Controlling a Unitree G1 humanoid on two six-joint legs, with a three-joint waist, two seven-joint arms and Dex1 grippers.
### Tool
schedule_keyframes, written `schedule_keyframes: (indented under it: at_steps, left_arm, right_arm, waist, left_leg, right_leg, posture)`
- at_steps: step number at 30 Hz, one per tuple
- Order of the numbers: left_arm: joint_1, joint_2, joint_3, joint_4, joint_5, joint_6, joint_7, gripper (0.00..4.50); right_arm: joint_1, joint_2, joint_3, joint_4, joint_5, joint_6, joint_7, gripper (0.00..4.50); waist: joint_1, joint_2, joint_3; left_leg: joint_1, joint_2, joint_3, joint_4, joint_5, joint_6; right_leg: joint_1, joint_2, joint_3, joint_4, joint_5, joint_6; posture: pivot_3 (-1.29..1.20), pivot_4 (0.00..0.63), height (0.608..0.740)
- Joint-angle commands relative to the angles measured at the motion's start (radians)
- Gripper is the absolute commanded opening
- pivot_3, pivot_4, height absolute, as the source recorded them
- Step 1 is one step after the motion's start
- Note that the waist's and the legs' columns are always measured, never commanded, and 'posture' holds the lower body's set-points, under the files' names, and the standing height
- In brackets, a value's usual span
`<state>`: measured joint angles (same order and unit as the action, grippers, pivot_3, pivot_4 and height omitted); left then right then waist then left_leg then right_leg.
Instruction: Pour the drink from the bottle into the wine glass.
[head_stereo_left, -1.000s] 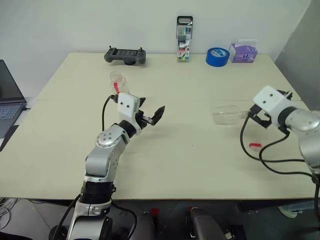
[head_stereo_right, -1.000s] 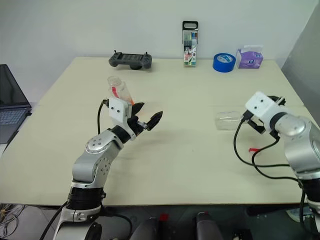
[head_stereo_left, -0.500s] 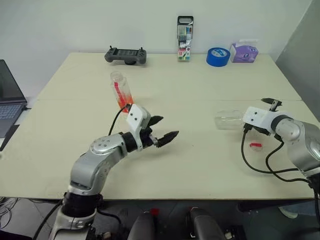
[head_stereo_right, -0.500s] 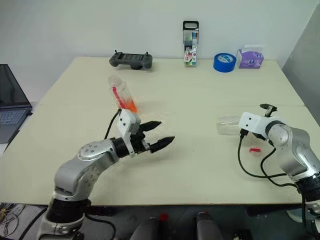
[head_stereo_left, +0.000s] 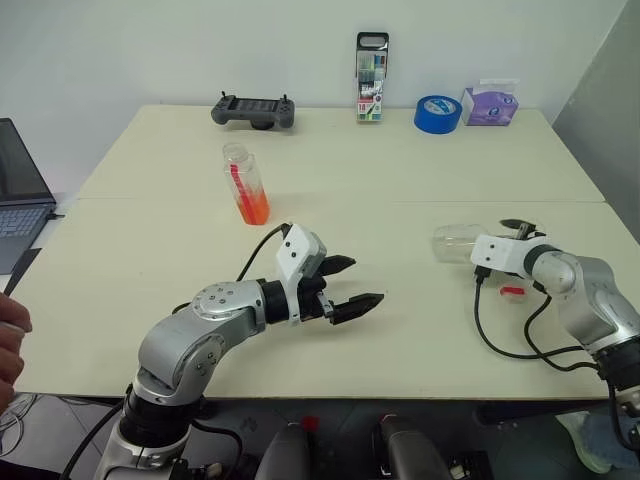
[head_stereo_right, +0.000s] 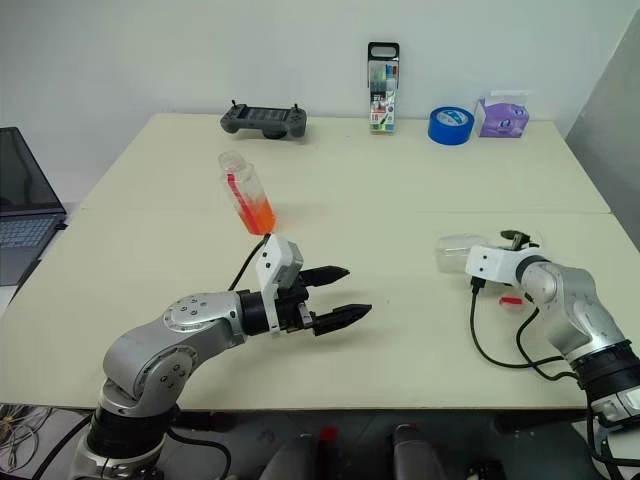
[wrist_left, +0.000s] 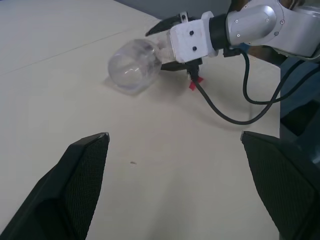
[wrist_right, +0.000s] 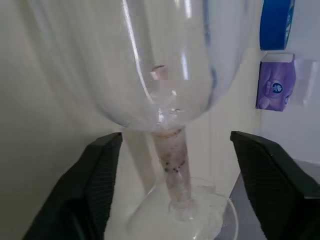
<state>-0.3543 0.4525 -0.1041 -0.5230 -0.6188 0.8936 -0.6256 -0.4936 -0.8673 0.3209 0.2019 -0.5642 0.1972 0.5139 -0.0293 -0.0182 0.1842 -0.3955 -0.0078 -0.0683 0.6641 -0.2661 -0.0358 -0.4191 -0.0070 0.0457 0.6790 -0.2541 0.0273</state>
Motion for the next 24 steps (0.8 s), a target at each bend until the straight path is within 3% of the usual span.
schedule_keyframes:
  at_steps: [1,5,7,10,13,20,24]
  left_arm:
    - [-0.010,0.011,0.009,-0.036,-0.020,-0.003,-0.004,4.50]
    - [-0.006,0.008,0.012,-0.024,-0.010,-0.017,0.012,4.50]
    - [-0.011,-0.012,0.025,-0.005,0.001,-0.031,0.042,4.50]
    - [-0.008,-0.041,0.064,0.027,0.013,-0.059,0.088,4.50]
    - [0.013,-0.062,0.096,0.029,0.015,-0.086,0.121,4.50]
    - [0.083,-0.048,0.199,-0.002,-0.006,-0.119,0.166,4.50]
    - [0.081,-0.031,0.260,-0.025,-0.033,-0.107,0.187,4.50]
  right_arm:
    - [-0.028,-0.006,-0.004,0.010,-0.024,-0.042,0.008,2.13]
    - [-0.034,-0.023,-0.019,-0.008,-0.027,-0.080,0.024,0.68]
    - [-0.056,-0.031,-0.068,-0.066,-0.001,-0.067,0.037,0.18]
    - [-0.107,0.092,-0.208,-0.186,0.167,0.053,0.035,0.18]
    - [-0.146,0.369,-0.337,-0.262,0.379,0.187,-0.048,0.18]
    - [-0.127,0.842,-0.403,-0.169,0.633,0.064,-0.233,0.18]
    - [-0.106,0.970,-0.346,-0.021,0.640,-0.088,-0.251,0.18]
  waist:
    - [0.000,0.000,0.000]
    - [0.000,0.000,0.000]
    - [0.000,0.000,0.000]
    - [-0.005,0.000,0.000]
    - [-0.013,0.000,0.000]
    - [0.000,0.000,0.000]
    - [0.003,0.000,0.000]
  left_leg:
    - [0.000,0.000,0.000,0.000,0.000,0.000]
    - [0.001,0.000,0.000,0.000,0.000,0.000]
    - [0.001,0.000,0.000,0.000,0.000,0.000]
    - [0.000,0.000,-0.001,0.000,0.000,0.000]
    - [0.002,0.003,-0.003,-0.001,0.000,-0.001]
    - [-0.001,0.003,-0.008,-0.002,0.002,-0.003]
    - [-0.001,-0.001,-0.008,0.000,0.002,-0.003]
  right_leg:
    - [0.000,0.000,0.000,0.000,0.000,0.000]
    - [0.000,0.000,0.000,0.000,0.000,0.000]
    - [0.000,0.000,0.000,0.000,0.000,0.000]
    - [0.000,0.000,0.001,0.001,0.000,0.000]
    - [0.000,0.000,0.002,0.002,0.000,0.000]
    - [-0.001,-0.001,-0.002,0.002,0.000,-0.001]
    - [0.000,-0.002,-0.003,0.001,0.000,-0.001]
  posture:
    - [0.00,0.150,0.740]
    - [0.00,0.150,0.740]
    - [0.00,0.150,0.740]
    - [0.00,0.150,0.740]
    - [0.00,0.150,0.740]
    - [0.00,0.150,0.740]
    - [0.00,0.150,0.740]
